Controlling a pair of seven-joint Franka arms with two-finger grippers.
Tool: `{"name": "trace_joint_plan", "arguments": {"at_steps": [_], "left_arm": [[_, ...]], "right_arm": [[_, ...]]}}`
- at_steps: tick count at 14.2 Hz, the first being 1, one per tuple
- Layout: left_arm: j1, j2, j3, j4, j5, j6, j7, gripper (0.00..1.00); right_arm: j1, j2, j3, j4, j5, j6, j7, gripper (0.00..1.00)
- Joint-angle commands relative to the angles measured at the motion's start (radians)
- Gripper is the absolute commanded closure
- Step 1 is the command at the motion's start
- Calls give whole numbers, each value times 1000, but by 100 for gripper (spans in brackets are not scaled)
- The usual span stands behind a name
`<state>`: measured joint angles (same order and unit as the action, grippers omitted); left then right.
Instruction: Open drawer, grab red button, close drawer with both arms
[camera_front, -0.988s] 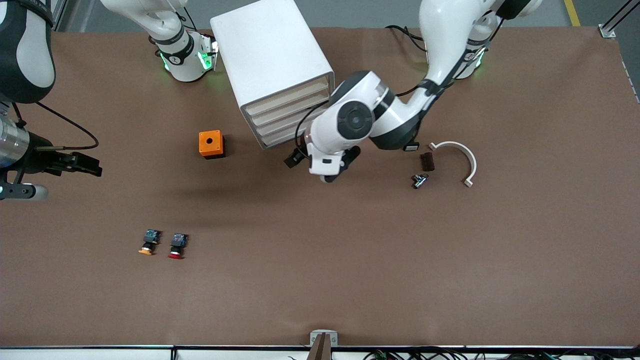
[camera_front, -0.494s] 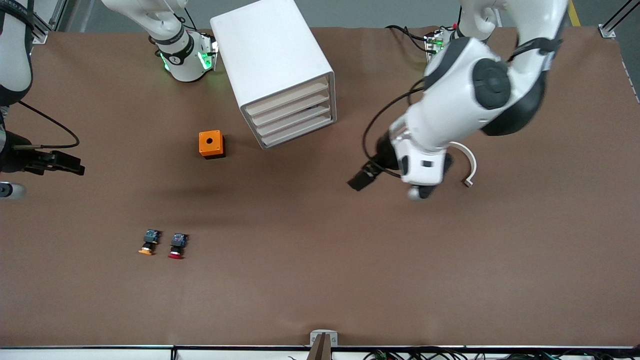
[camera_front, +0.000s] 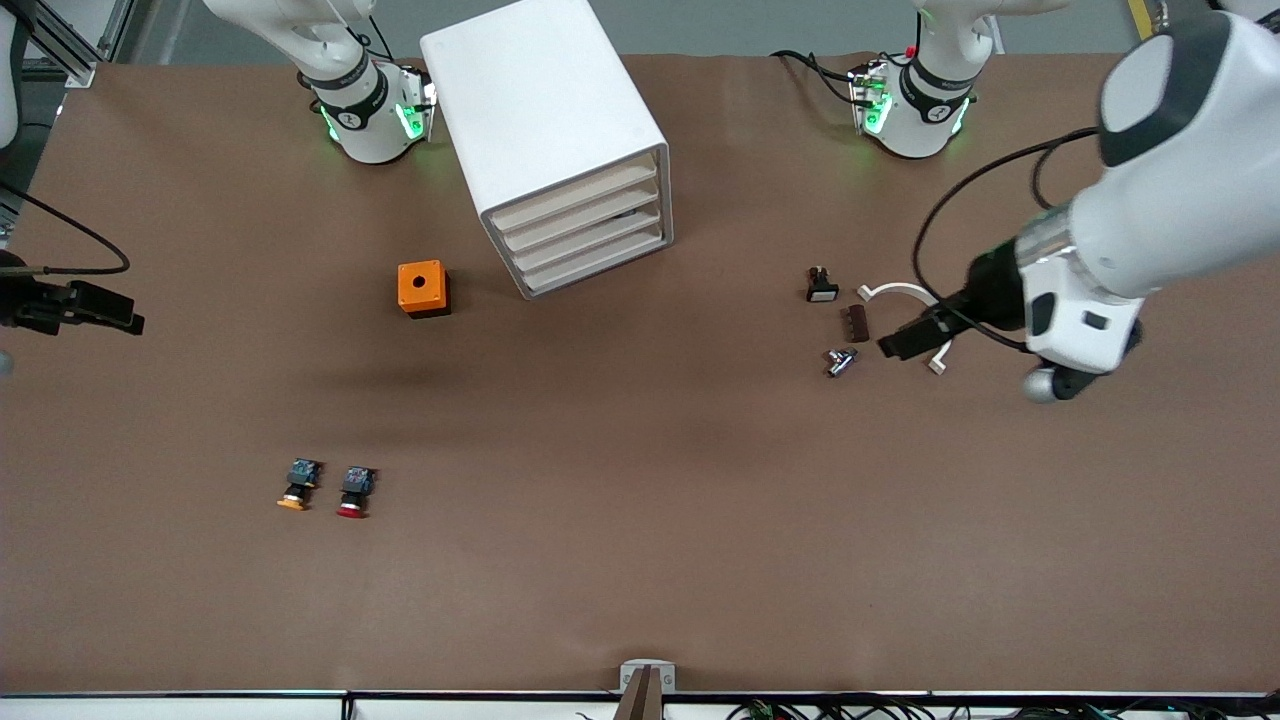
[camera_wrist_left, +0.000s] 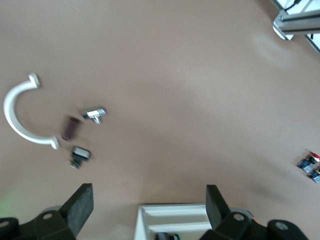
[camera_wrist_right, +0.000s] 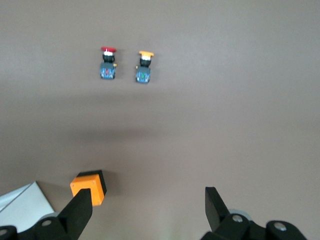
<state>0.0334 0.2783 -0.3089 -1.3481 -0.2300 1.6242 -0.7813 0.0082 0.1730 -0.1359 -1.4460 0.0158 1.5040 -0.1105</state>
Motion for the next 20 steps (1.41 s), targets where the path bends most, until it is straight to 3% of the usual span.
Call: {"name": "trace_joint_plan", "arguments": {"at_steps": [1, 3, 6, 9, 13, 17, 20], "left_arm": [[92, -34, -9, -28, 15, -15, 147, 1], [99, -40, 26, -28, 26, -84, 287, 1], [10, -57, 218, -36, 37, -154, 524, 1], [-30, -80, 325, -92, 38, -205, 677, 1], [-61, -126, 344, -187, 120, -156, 697, 1], [-59, -295, 343, -435, 120, 37, 697, 1], [-49, -355, 343, -456, 120, 46, 695, 1]], "right_arm": [[-19, -55, 16, -8, 7, -27, -3, 0], [-22, -91, 16, -45, 6, -15, -3, 0], [-21, -154, 16, -117, 1, 8, -3, 0], [-17, -240, 18, -229, -5, 84, -8, 0], [-25, -248, 16, -229, -11, 84, -8, 0], [-24, -263, 16, -229, -16, 81, -8, 0], [-16, -277, 22, -228, -17, 93, -8, 0]]}}
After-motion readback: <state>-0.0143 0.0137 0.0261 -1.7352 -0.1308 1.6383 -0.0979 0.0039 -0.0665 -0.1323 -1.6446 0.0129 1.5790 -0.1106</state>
